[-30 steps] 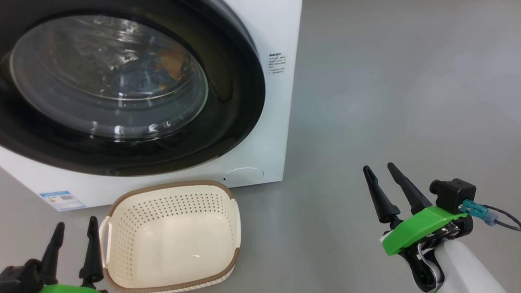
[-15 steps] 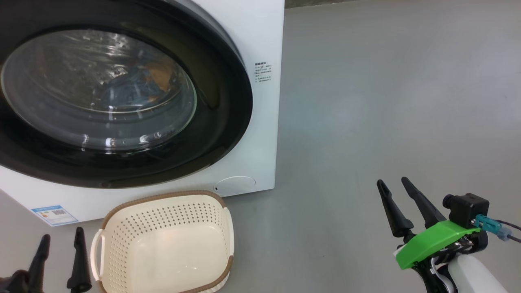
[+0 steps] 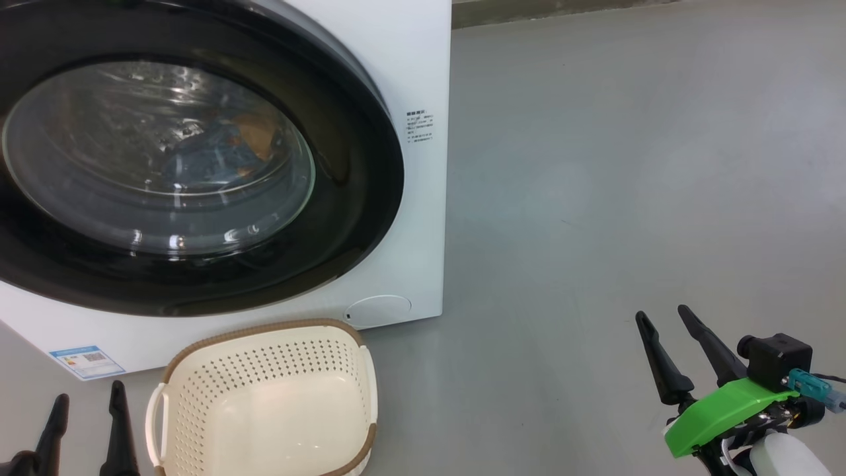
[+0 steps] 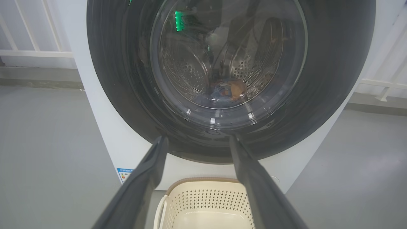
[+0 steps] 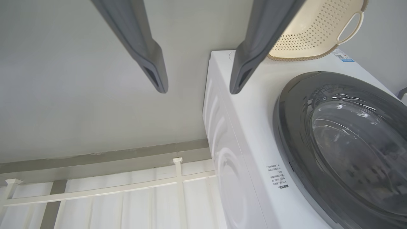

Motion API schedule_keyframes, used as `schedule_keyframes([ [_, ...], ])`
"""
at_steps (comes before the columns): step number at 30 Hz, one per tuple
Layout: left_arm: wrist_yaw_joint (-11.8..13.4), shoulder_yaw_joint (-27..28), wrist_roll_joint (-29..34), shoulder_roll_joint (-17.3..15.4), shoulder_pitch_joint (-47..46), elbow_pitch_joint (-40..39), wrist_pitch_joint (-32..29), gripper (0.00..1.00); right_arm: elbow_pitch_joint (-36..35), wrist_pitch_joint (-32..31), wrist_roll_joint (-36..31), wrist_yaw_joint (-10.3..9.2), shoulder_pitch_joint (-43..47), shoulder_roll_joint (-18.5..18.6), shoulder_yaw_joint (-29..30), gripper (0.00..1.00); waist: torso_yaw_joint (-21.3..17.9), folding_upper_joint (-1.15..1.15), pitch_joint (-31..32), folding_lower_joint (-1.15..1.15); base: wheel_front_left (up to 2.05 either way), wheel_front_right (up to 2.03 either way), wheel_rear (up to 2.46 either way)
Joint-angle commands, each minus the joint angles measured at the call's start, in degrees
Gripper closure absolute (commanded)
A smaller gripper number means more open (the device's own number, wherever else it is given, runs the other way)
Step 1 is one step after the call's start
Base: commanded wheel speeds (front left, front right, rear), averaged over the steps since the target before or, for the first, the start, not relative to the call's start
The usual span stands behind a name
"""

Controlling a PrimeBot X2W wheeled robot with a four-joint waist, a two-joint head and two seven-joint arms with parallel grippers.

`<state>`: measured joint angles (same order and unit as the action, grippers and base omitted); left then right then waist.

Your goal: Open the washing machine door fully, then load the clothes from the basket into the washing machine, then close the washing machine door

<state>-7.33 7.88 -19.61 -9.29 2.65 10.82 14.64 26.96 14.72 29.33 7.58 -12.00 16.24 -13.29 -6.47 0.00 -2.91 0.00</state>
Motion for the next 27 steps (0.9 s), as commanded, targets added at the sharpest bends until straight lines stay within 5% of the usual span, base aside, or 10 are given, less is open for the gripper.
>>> schedule_keyframes([
  [1, -0.2, 2.2, 0.5, -0.8, -0.4, -1.0, 0.4, 0.0, -1.7, 0.3, -1.0, -0.09, 0.4, 1.0, -0.8, 0.0, 0.1, 0.0, 0.1, 0.0, 0.0, 0.0, 0.0],
  [27, -0.2, 2.1, 0.9, 0.1, -0.1, -0.6, 0.4, 0.0, -3.6, 0.3, -3.3, -0.09, 1.7, 0.7, -0.8, 0.0, 1.0, 0.0, 0.4, 0.0, 0.0, 0.0, 0.0],
])
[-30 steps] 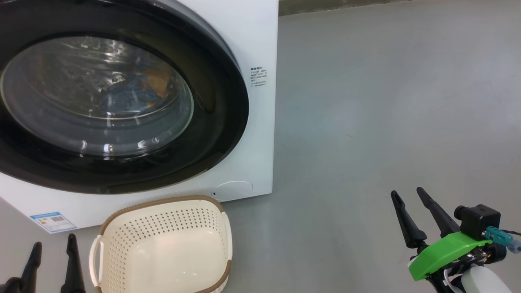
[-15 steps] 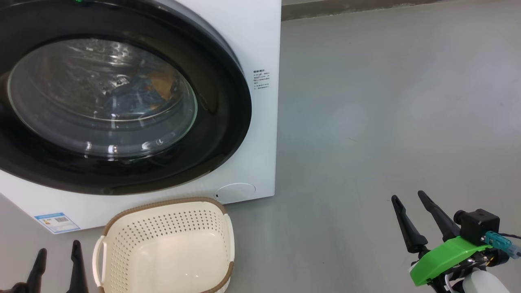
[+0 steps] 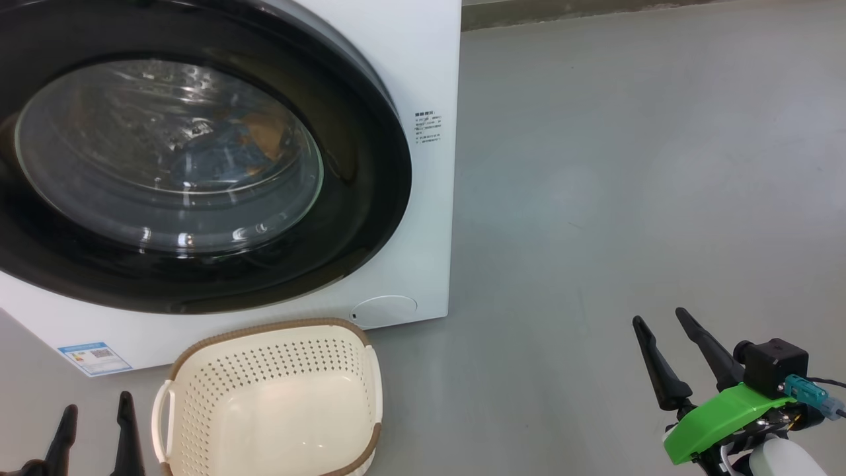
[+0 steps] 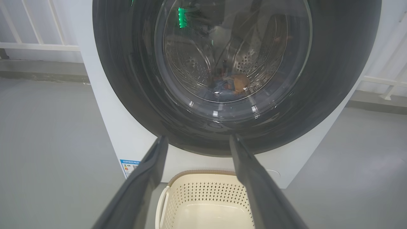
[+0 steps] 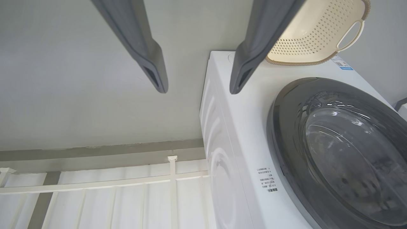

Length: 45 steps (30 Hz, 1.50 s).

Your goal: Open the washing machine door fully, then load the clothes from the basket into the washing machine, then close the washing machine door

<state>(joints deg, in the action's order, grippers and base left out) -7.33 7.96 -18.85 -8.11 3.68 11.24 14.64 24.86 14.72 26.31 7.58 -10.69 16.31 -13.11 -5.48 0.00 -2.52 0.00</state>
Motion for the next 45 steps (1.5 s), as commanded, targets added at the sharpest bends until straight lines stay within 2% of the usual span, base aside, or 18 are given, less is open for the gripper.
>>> schedule_keyframes([
  [1, -0.2, 2.0, 0.1, -1.0, -1.1, -1.1, 0.4, 0.0, -1.5, 0.3, -0.4, -0.09, 0.4, 0.6, -1.0, 0.0, 0.0, 0.0, 0.1, 0.0, 0.0, 0.0, 0.0],
  [12, -0.2, 2.1, -0.3, -0.9, -0.9, -1.5, 0.4, 0.0, -1.7, 0.3, -0.3, -0.09, 0.4, 0.6, -1.3, 0.0, 0.1, 0.0, 0.2, 0.0, 0.0, 0.0, 0.0],
  [13, 0.0, 0.0, -0.1, 0.0, 0.0, -0.1, 0.0, 1.0, -0.3, 0.0, -0.1, 0.0, 0.0, 0.0, -0.2, 1.0, 0.1, 0.0, 0.2, 0.0, 0.0, 0.0, 0.0],
  [17, 0.0, -0.4, -0.3, 1.5, 0.0, 2.1, -0.1, 1.0, 1.7, -0.1, 0.1, 0.0, 0.9, -1.2, -0.3, 1.0, 0.1, 0.0, 0.2, 0.0, 0.0, 0.0, 0.0],
  [23, 0.0, -0.3, -3.8, 1.7, -0.5, 2.2, -1.3, 1.0, 1.1, -1.0, 3.4, 0.0, 1.1, -1.8, 0.5, 1.0, 0.3, 0.0, 0.4, 0.09, 0.0, 0.0, 0.0],
  [25, 0.0, -0.4, -9.1, 2.0, -1.2, 2.2, -2.7, 1.0, 0.2, -2.5, 8.2, -0.01, 1.3, -2.5, 1.9, 1.0, 0.7, 0.0, 0.5, 0.0, 0.0, 0.0, 0.0],
  [29, 0.0, -0.5, -12.6, 2.1, -1.7, 2.3, -3.7, 1.0, -0.4, -3.4, 11.5, -0.01, 1.4, -3.1, 2.8, 1.0, 1.0, 0.0, 0.6, 0.0, 0.0, 0.0, 0.0],
  [45, 0.0, -0.7, -21.4, 2.6, -3.0, 2.3, -6.2, 1.0, -1.8, -5.8, 19.5, -0.03, 1.8, -4.4, 5.0, 1.0, 1.6, 0.0, 0.9, 0.0, 0.0, 0.0, 0.0],
])
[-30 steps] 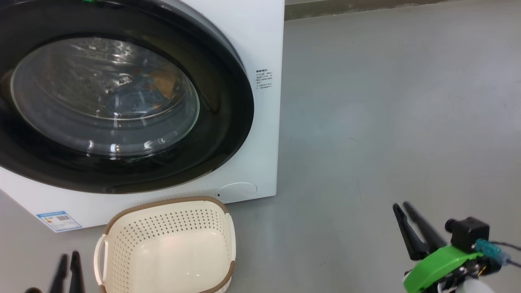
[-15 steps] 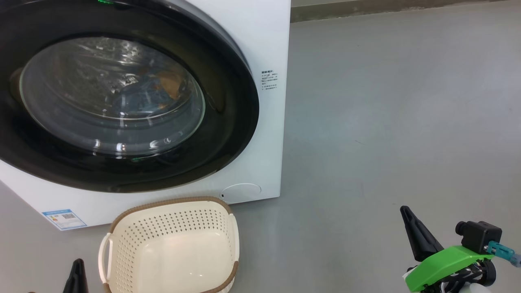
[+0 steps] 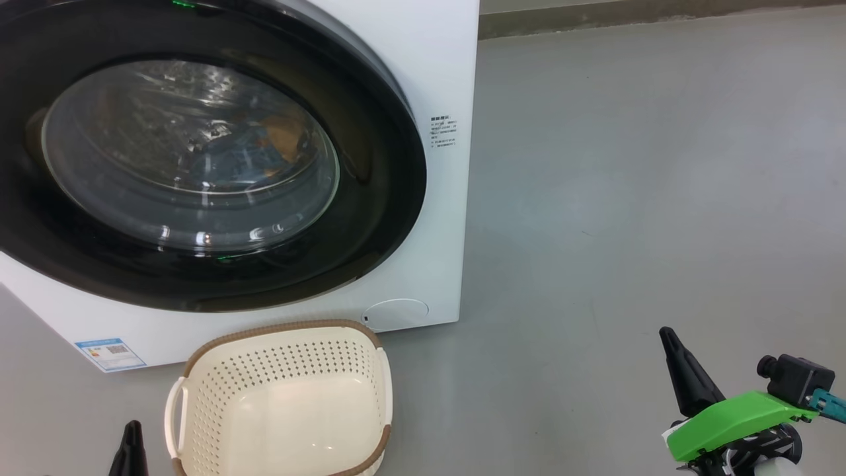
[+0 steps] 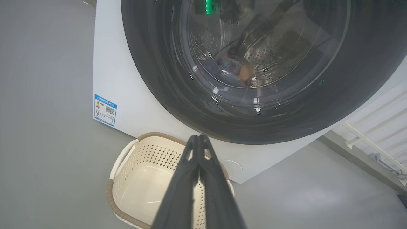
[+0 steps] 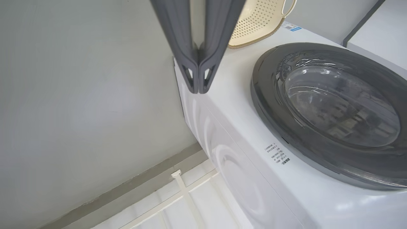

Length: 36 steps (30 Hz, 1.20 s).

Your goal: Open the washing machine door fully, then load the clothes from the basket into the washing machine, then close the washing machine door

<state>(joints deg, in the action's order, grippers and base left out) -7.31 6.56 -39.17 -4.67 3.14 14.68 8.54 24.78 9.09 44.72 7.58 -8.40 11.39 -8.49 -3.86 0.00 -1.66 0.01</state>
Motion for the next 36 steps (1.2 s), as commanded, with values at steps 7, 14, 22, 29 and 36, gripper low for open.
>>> schedule_keyframes([
  [7, 0.0, 0.7, -5.2, -0.6, -3.0, -1.1, -1.3, 1.0, -2.4, -1.3, 4.8, -0.03, -0.3, -0.1, 1.4, 1.0, 0.3, 0.0, 0.1, 0.0, 0.0, 0.0, 0.0],
  [14, 0.0, 0.6, -9.3, -0.4, -3.6, -1.0, -2.5, 1.0, -3.1, -2.5, 8.6, -0.03, -0.1, -0.8, 2.5, 1.0, 0.6, 0.0, 0.3, 0.0, 0.0, 0.0, 0.0],
  [22, 0.0, 0.6, -13.9, -0.2, -4.2, -1.0, -3.8, 1.0, -3.9, -3.8, 12.8, -0.04, 0.1, -1.5, 3.7, 1.0, 1.0, 0.0, 0.4, -0.01, 0.0, 0.0, 0.0],
  [29, 0.0, 0.5, -18.0, 0.0, -4.8, -0.9, -5.0, 1.0, -4.6, -4.9, 16.6, -0.05, 0.3, -2.1, 4.7, 1.0, 1.3, 0.0, 0.6, -0.01, 0.0, 0.0, 0.0],
  [36, 0.0, 0.5, -22.1, 0.2, -5.4, -0.9, -6.2, 1.0, -5.3, -6.0, 20.3, -0.05, 0.5, -2.8, 5.8, 1.0, 1.6, 0.0, 0.7, -0.01, 0.0, 0.0, 0.0],
])
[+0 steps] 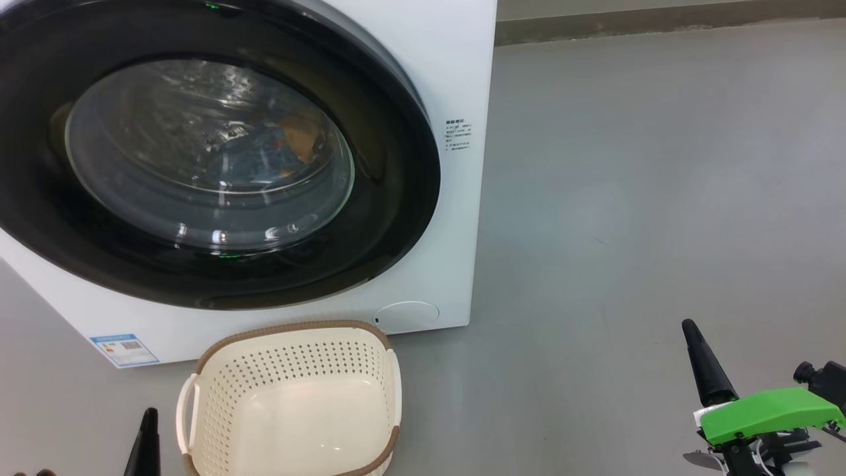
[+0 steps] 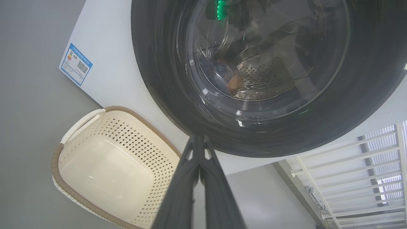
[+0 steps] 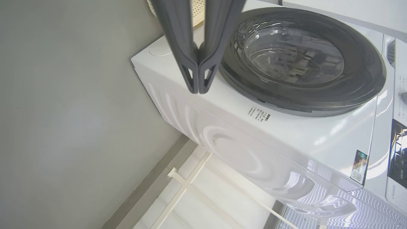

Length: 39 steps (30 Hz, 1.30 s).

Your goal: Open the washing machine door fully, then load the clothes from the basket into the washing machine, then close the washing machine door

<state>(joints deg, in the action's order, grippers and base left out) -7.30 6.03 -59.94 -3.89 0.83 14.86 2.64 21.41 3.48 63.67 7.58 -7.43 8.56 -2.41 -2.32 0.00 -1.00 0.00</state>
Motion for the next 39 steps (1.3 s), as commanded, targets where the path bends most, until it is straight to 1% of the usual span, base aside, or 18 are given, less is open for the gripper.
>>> schedule_keyframes([
  [1, 0.0, 1.0, -1.9, -0.5, -3.2, -1.1, -0.5, 1.0, -2.0, -0.6, 1.9, -0.05, -0.5, 0.0, -0.1, 1.0, 0.1, 0.0, 0.0, 0.0, 0.0, 0.0, 0.0],
  [39, 0.1, 0.7, -23.5, 0.6, -6.2, -0.8, -6.7, 1.0, -5.6, -6.7, 21.6, -0.08, 0.5, -3.5, 5.6, 1.0, 1.7, 0.0, 0.7, 0.0, 0.0, 0.0, 0.0],
])
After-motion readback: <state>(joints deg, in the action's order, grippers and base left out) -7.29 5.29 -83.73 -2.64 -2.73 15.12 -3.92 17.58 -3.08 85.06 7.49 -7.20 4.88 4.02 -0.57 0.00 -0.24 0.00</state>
